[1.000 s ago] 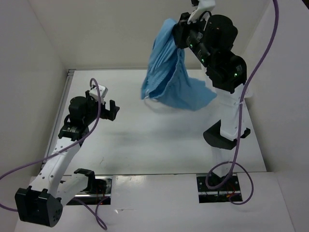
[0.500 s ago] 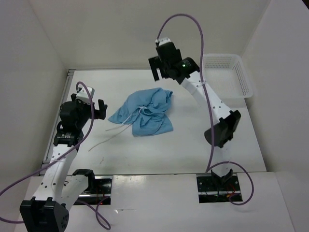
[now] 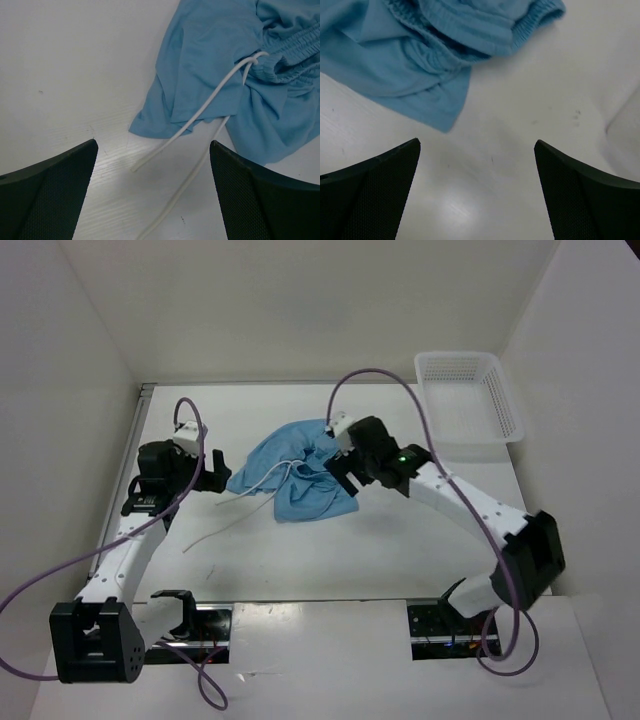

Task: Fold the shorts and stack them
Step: Move the shorts to the center of the board

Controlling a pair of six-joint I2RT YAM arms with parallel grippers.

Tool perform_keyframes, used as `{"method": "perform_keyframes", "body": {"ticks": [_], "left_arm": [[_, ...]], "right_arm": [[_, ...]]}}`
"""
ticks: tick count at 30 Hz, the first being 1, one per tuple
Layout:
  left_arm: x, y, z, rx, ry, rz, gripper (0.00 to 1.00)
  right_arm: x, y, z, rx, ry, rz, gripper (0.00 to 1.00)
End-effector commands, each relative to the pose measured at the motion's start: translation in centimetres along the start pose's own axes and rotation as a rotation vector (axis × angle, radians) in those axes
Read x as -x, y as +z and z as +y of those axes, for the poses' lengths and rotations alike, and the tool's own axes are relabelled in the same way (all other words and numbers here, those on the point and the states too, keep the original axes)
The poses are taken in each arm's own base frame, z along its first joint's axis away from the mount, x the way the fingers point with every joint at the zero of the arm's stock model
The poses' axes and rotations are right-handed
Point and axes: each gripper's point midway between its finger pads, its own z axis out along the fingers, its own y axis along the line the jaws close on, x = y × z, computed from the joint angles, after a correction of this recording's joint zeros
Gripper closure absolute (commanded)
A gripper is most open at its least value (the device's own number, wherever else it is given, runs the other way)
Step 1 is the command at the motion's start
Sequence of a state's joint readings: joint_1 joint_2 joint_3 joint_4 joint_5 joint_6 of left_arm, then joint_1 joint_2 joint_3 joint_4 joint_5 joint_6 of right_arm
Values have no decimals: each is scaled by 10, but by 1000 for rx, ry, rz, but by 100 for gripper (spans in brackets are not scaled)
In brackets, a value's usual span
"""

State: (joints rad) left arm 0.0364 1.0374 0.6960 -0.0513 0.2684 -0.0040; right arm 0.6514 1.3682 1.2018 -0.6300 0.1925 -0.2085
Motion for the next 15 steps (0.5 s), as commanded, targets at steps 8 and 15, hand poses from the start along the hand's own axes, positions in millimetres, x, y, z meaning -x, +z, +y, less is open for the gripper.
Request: {"method": "perform_keyframes", "body": {"ticks": [8,15], "left_arm": [[-5,1,-22,-147,-24,42,1],[-25,4,-21,-141,-37,76,1]], "right_arm": [[80,112,77,285,-161,-191,2],[64,164,84,263,-176,-112,4]]}}
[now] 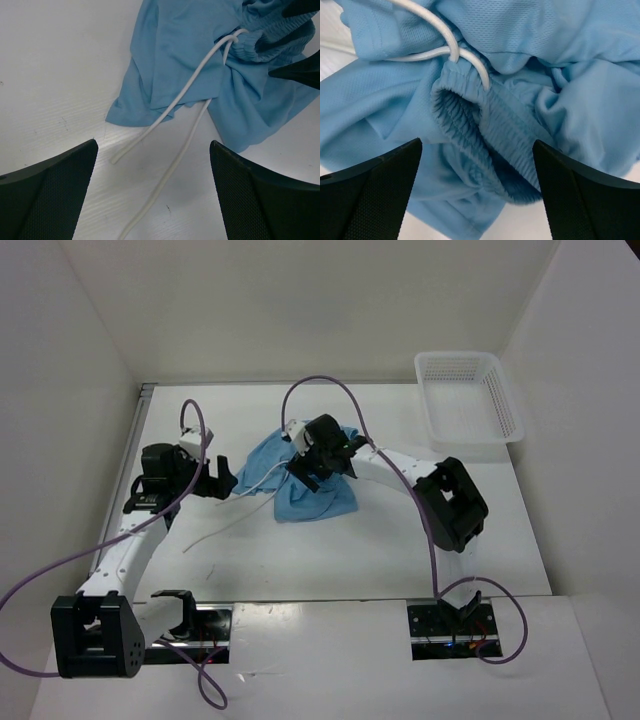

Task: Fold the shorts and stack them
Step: Move the shorts to the center of the board

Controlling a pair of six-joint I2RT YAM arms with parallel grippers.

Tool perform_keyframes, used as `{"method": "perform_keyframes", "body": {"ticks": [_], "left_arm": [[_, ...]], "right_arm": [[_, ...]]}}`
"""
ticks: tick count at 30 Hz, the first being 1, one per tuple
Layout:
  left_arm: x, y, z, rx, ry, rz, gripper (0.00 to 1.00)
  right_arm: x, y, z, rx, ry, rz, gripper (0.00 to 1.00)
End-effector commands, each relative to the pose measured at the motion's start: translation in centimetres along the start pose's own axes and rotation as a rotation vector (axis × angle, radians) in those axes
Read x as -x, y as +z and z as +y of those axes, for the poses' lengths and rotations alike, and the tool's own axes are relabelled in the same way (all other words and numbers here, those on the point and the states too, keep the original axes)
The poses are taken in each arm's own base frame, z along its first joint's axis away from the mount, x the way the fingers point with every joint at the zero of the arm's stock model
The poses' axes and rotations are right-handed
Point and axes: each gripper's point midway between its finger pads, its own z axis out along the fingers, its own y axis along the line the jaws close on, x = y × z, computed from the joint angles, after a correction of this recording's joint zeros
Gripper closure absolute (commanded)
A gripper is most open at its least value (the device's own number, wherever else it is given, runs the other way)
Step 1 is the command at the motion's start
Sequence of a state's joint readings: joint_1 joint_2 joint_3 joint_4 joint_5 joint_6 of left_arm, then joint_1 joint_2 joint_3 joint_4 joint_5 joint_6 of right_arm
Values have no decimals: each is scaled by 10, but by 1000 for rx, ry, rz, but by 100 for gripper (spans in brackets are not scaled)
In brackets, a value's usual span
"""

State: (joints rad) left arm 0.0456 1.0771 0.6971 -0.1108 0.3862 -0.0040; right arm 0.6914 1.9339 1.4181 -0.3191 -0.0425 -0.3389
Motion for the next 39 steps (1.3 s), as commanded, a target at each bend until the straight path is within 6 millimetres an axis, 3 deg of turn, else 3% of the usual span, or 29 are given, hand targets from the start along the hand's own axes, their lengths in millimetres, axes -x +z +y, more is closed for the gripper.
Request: {"method": "perform_keyframes", "body": {"ticks": [1,5,8,9,11,12,13,15,18,19,22,23,24,25,26,27,28,30,31,34,36,37,39], "left_arm": [[-3,2,-2,-25,3,-6,1],[-10,2,0,-11,-5,14,1],[-15,4,2,-2,-6,16,1],[-18,6,2,-2,-10,24,1],[-17,6,-1,-24,-10,22,1],[-17,6,-4,-36,-10,21,1],[-21,7,-6,-49,-18,37,1],[-18,5,-7,-59,-19,38,3],[-17,5,-12,-84,-28,52,4],[-19,5,-13,-95,-36,66,4],[-29,9,-30,-135,-24,119,4],[-35,12,-32,-135,-25,145,3],[-31,13,-40,-148,-4,141,3],[-35,16,-42,-151,-2,158,1],[-40,20,-43,-149,0,179,1],[-35,24,-49,-162,24,166,1],[-31,30,-51,-165,37,160,0],[-29,40,-63,-178,74,162,0],[-31,49,-67,-185,85,174,0],[-32,69,-97,-228,152,193,0],[-33,80,-113,-240,192,202,0],[-35,89,-134,-276,226,206,0],[-40,96,-152,-299,258,224,0]], "right_arm": [[22,11,-2,9,-35,-65,6],[-10,11,21,94,-61,11,15],[-12,7,26,108,-19,17,35],[-12,7,26,108,-19,17,52],[-5,10,25,103,7,1,74],[3,9,27,123,6,-21,92],[5,6,30,141,18,-13,99],[36,-11,29,165,32,-80,100],[96,-53,30,212,107,-204,100],[129,-76,29,239,116,-284,100],[152,-109,-5,207,201,-359,100],[142,-113,-38,142,242,-354,100],[133,-119,-58,89,244,-351,100],[110,-112,-75,40,272,-305,100],[84,-115,-113,-53,330,-272,100],[72,-122,-125,-79,338,-266,100],[44,-120,-136,-108,357,-218,100],[31,-129,-135,-132,341,-210,100],[13,-124,-126,-118,342,-171,100],[-1,-122,-118,-112,347,-155,100],[-2,-129,-126,-148,350,-173,100],[-7,-127,-123,-144,353,-160,100],[-19,-130,-141,-178,385,-155,100]]}}
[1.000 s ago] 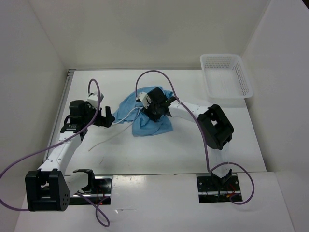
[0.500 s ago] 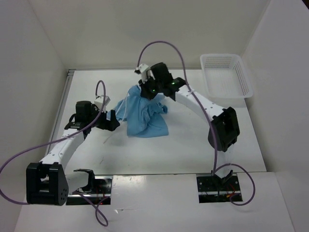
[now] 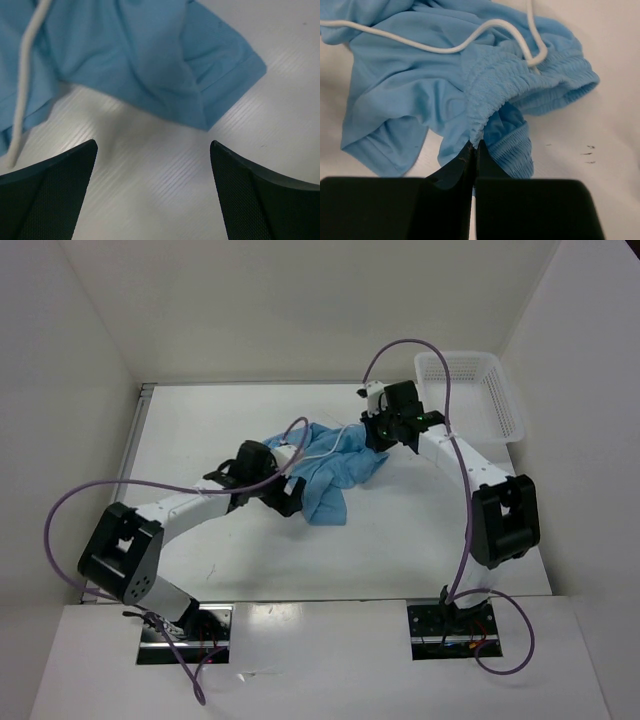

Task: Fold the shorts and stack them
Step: Move the shorts to the center of the board, then flatten the shorts out

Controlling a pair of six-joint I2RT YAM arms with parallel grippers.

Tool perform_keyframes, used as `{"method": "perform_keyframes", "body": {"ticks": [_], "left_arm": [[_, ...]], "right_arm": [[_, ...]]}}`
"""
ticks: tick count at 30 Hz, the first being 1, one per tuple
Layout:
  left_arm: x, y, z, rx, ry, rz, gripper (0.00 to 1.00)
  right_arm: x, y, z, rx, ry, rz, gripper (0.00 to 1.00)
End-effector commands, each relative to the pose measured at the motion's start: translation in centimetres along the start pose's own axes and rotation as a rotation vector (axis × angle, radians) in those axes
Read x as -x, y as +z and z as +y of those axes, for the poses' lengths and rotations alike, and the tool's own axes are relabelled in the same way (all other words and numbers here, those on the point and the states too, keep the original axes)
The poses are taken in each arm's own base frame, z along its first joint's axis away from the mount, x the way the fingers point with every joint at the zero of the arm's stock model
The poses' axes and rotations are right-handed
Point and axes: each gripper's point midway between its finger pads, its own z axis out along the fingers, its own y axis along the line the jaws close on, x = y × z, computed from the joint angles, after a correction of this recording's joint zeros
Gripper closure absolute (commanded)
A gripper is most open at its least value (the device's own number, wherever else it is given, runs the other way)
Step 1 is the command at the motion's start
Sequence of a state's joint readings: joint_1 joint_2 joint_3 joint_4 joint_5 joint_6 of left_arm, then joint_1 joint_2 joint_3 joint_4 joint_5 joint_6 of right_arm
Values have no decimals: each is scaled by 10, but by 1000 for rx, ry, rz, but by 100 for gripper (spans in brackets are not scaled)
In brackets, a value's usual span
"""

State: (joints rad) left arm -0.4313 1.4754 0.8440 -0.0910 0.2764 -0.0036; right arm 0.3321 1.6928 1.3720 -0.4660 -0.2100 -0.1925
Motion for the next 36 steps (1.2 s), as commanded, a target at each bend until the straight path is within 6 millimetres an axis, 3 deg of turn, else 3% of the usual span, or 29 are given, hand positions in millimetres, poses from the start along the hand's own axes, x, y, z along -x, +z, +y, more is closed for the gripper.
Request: {"method": "perform_keyframes", "body": {"ticks": [1,3,5,9,13,17,20,21,24,25,27,29,30,32,33,35,36], "left_arm": [[31,23,-27,-16,98,-54,0],[28,32,-37,-22,120,-34,0],[18,46,-49,-29,148,-6,0],[17,69,-48,47,185,-25,0],[16,77,-23,183,184,-43,0],[6,100,-24,206,201,3,2],[1,106,-20,221,201,41,20],[5,106,-22,211,201,33,44],[-1,104,-24,201,201,42,77],[7,102,-25,200,201,18,96],[21,95,-18,252,200,-38,100],[56,76,10,349,159,-148,100],[74,63,44,422,110,-196,100],[128,32,85,508,52,-317,100],[145,5,126,578,2,-361,100],[169,-27,162,635,-40,-402,100],[196,-63,190,691,-66,-476,100]], "right_arm": [[31,-30,-27,-76,-3,-129,100],[23,-35,-50,-118,43,-131,100],[21,-40,-60,-138,57,-139,100],[19,-44,-63,-147,52,-146,100],[15,-48,-59,-138,51,-147,100],[11,-46,-57,-126,53,-141,100],[14,-46,-58,-128,50,-149,100],[14,-46,-58,-128,50,-149,100],[11,-43,-60,-136,54,-139,100],[15,-42,-61,-137,61,-145,100],[32,-44,-67,-154,62,-179,100],[50,-49,-83,-198,75,-218,100],[72,-52,-90,-219,80,-264,100],[95,-62,-113,-284,99,-314,100],[121,-68,-119,-294,86,-365,100],[141,-80,-137,-330,111,-406,100],[162,-89,-140,-338,100,-448,100]]}}
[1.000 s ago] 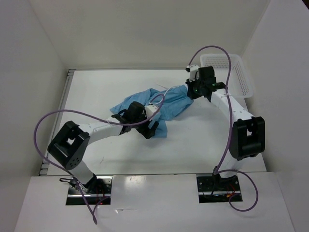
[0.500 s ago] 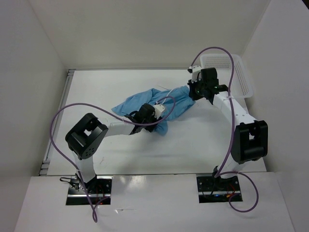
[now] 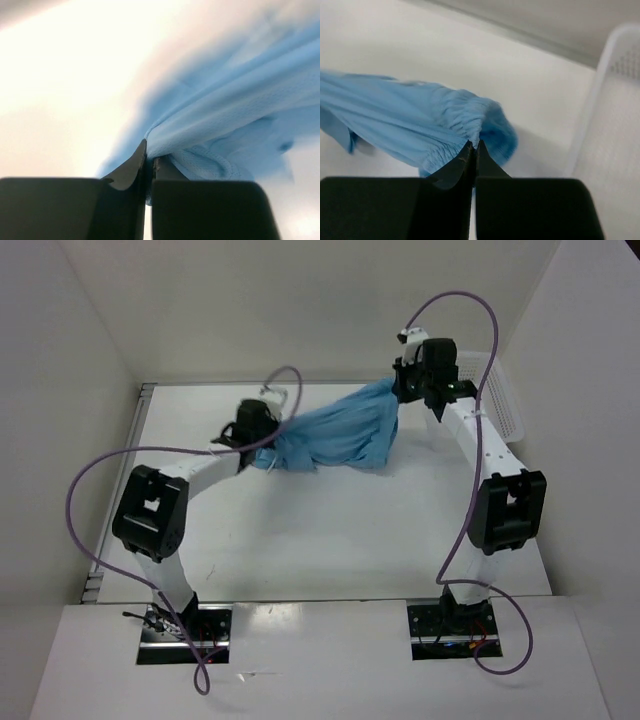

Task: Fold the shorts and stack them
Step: Flatten the shorts out

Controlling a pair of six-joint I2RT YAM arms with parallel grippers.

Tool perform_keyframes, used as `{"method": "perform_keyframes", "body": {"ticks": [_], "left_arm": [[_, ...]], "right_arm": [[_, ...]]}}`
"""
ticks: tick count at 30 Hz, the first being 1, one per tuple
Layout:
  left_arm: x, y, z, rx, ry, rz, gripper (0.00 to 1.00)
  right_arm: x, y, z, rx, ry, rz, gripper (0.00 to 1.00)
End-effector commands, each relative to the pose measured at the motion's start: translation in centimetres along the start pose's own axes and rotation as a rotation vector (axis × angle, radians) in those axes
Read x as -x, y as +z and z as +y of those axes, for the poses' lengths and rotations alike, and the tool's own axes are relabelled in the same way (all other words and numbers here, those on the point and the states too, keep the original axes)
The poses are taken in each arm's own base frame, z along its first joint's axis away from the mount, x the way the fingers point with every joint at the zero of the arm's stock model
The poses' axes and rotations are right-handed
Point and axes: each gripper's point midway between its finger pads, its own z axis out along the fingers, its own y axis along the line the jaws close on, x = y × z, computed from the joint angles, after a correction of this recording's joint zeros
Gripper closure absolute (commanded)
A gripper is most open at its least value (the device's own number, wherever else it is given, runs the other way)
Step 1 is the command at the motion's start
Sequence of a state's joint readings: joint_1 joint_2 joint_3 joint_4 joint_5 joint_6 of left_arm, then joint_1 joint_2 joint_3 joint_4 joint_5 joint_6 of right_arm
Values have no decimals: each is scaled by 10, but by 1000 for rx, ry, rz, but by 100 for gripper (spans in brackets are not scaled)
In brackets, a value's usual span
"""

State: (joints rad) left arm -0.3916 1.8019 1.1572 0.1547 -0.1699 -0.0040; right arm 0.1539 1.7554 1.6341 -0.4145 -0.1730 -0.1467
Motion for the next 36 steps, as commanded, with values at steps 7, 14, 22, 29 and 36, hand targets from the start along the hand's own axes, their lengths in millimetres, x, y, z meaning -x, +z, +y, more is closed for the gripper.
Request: {"method": "perform_keyframes", "body": {"ticks": [7,14,22,29,36], "left_arm": [[72,-105,94,107,-97,-96,100],[-76,-175,-18,-250,-6,232,46],[-80,-164,17,-129,-51,237,18],[-144,-185,12,-118,-22,462,13],[-172,-183,-26,-238,52,552,6]], "right_arm": [[66,-33,5,52,-62,-149,100],[-115,-30,83,297,-274,292,33],[-109,-28,75,219,-205,277,24],[-181,-29,77,276,-252,449,21],[-206,-7,89,318,-153,509,21]]}}
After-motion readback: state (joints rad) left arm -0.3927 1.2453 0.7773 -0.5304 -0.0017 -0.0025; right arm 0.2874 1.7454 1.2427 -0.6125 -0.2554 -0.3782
